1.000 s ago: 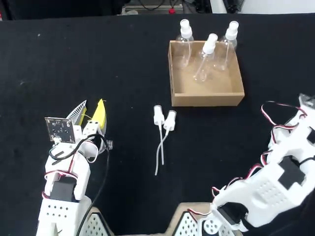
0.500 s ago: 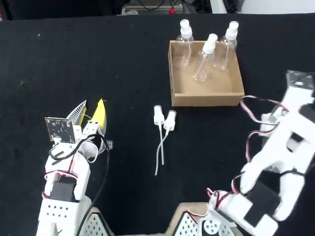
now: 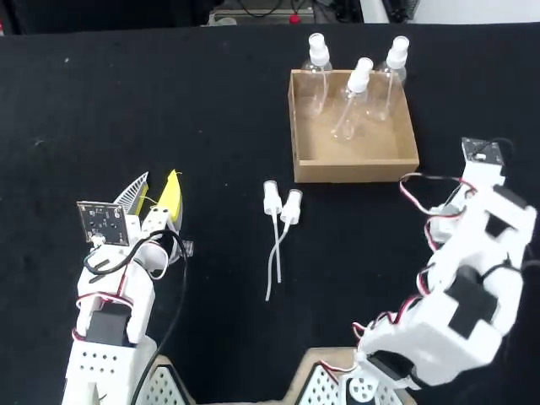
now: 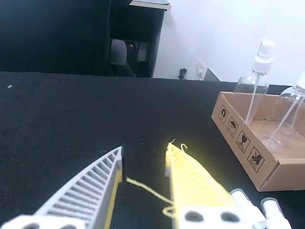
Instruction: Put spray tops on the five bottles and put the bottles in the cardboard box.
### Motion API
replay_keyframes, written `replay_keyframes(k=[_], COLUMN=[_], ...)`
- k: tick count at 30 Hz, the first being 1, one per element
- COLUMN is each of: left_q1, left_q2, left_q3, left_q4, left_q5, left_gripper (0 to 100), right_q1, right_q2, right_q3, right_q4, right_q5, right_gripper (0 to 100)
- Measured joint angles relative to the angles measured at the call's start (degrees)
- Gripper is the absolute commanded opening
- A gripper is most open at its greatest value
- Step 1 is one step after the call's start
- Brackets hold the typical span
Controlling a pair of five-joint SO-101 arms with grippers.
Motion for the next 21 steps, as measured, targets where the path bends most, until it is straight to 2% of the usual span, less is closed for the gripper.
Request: replay_keyframes(k=[6, 9, 16, 21], left_q1=[0.0, 0.0, 0.0, 0.0], left_q2=[0.0, 0.0, 0.0, 0.0], left_q3=[0.0, 0.0, 0.0, 0.0], left_q4=[0.0, 0.0, 0.0, 0.0], left_q5=[0.0, 0.0, 0.0, 0.0], left_gripper=[15, 15, 15, 15], right_q1=[0.0, 0.0, -0.1, -2.8], right_q2=[2.7, 3.1, 3.2, 3.2], right_q3=[-12.8, -15.6, -14.9, -12.9], right_q4=[14.0, 17.6, 18.5, 18.5], right_q5=[-1.1, -1.2, -1.1, -1.1], right_gripper=[34.2, 33.5, 32.2, 32.2])
